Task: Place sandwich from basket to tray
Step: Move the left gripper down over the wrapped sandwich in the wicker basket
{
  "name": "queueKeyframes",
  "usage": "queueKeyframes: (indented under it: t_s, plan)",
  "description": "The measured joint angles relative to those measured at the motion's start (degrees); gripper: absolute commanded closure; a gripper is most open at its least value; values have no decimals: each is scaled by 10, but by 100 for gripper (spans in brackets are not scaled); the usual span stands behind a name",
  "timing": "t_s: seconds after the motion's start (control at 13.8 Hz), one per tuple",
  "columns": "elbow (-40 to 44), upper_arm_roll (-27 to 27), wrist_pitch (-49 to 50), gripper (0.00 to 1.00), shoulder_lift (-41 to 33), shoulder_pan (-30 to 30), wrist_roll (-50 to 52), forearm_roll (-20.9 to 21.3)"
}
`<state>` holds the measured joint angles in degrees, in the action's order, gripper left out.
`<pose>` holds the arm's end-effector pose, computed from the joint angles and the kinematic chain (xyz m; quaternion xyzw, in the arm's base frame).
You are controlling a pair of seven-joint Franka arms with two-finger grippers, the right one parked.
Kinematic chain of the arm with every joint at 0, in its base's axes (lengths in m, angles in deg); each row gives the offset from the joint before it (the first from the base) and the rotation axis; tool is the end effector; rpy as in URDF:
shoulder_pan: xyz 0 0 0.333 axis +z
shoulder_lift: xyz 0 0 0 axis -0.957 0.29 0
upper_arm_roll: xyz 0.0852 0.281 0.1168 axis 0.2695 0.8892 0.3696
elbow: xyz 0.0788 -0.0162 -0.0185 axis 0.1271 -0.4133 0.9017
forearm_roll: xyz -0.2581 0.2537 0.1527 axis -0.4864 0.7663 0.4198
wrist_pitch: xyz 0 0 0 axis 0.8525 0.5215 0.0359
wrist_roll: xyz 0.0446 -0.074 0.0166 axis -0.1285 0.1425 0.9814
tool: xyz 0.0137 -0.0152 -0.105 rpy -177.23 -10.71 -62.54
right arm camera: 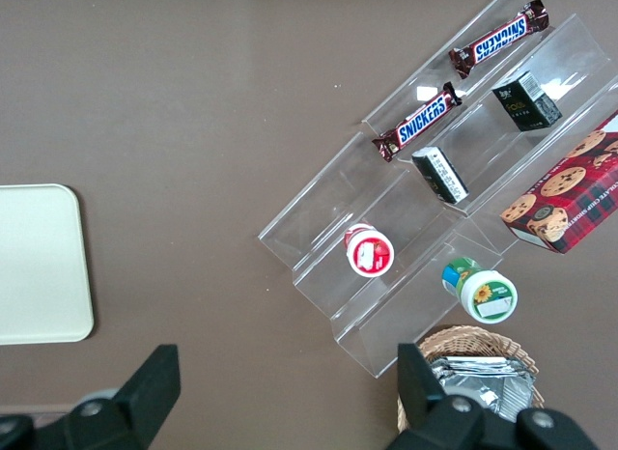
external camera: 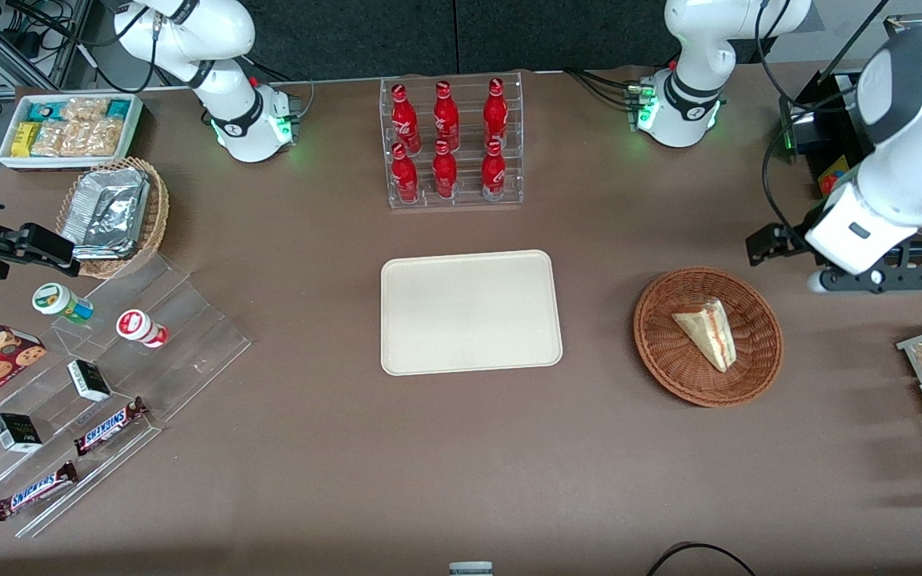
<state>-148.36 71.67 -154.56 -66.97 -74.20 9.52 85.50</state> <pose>0.5595 -0.0531 0.5170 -0.9993 -0.0053 0.0376 0.0011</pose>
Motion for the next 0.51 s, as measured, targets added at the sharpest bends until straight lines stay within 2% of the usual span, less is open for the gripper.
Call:
queueKeyframes:
  t_s: [0.29, 0.51]
  plan:
    - [-109, 8, -146, 0, 4, 1, 12, -8]
    - [-153, 8, -218, 0, 9, 1, 102, -9]
